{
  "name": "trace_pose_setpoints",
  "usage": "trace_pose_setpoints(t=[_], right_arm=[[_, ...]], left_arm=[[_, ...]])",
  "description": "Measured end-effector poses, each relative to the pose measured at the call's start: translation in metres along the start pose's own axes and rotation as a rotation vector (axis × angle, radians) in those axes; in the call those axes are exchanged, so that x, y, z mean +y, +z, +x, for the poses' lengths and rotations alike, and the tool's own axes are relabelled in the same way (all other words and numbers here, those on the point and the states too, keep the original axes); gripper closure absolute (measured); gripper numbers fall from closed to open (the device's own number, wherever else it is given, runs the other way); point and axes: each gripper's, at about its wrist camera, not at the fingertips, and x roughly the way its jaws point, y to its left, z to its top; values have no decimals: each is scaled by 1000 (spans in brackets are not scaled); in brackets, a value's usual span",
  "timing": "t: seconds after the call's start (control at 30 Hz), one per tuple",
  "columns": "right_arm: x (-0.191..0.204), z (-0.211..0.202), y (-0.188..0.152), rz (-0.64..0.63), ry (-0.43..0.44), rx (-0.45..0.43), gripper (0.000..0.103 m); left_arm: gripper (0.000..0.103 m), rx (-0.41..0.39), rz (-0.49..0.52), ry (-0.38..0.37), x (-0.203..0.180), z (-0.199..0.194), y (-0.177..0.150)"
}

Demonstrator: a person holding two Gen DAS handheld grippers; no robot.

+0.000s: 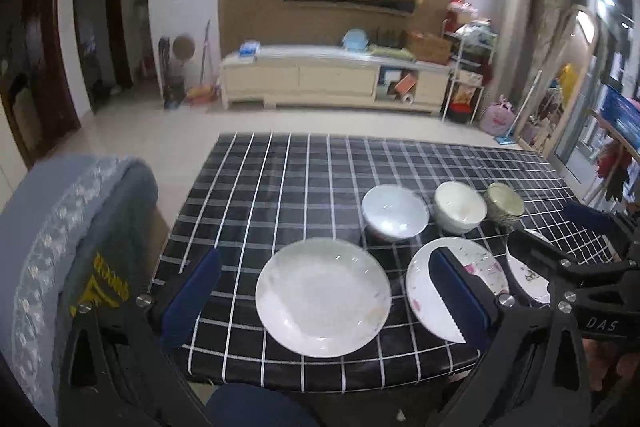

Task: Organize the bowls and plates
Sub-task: 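Move both grippers forward toward the plain white plate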

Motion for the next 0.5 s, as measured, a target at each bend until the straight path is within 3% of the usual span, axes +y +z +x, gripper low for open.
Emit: trace_pose_setpoints(t=[0.33, 0.43, 0.5], right_arm=[[25, 72, -3, -26, 73, 141, 1], [31, 94, -5, -32, 70, 175, 12], [35, 108, -6, -44, 67, 200, 17]], left_arm=[[0, 169, -83, -14, 42, 71, -11], [1, 209, -100, -8, 52, 90, -17], [8, 237, -112, -9, 58, 106, -22]])
